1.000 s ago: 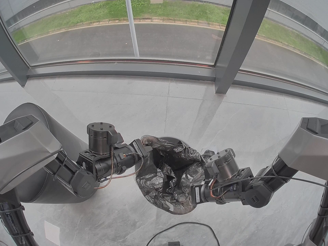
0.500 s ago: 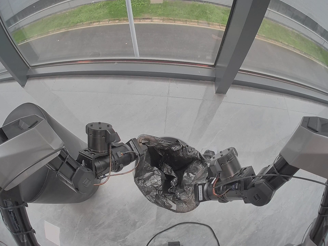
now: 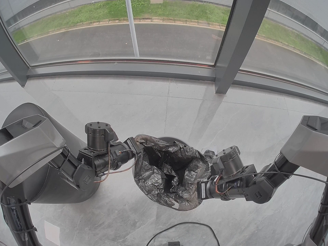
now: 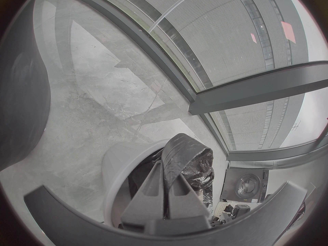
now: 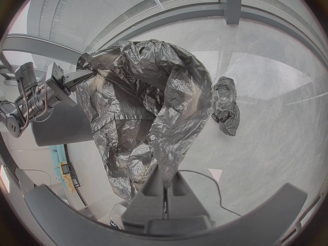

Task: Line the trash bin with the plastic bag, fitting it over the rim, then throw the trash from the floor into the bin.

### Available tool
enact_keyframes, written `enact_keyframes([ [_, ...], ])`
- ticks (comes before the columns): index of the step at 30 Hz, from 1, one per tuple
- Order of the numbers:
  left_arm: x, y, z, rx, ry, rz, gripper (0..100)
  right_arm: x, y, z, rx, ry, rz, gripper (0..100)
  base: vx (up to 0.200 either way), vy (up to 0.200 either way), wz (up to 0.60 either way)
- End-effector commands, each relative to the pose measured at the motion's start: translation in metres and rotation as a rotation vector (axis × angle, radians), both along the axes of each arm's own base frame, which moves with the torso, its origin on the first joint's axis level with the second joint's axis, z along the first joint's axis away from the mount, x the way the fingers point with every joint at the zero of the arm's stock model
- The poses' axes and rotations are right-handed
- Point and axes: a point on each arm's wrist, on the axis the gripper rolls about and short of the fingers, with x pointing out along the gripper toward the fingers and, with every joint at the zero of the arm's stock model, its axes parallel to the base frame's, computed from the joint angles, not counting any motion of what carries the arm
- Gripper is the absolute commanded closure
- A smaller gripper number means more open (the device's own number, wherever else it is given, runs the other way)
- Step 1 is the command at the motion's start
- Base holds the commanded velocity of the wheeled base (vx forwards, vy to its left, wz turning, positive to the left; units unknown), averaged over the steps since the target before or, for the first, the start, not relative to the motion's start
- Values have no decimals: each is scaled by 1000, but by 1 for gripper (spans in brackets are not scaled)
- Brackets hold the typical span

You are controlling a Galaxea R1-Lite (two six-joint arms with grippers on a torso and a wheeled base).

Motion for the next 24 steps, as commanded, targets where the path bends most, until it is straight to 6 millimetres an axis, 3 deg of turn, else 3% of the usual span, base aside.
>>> enact_keyframes([
  [1,0,0,-1,0,3,0,100,-1,1,1,1,-2,4,100,0,0,0],
  [9,-1,0,0,0,2,0,100,-2,3,3,6,-9,11,100,0,0,0],
  [10,-1,0,0,0,2,0,100,-2,3,3,6,-9,11,0,0,0,0],
  [24,0,0,1,-2,-3,0,100,1,3,7,18,-48,-7,0,0,0,0],
])
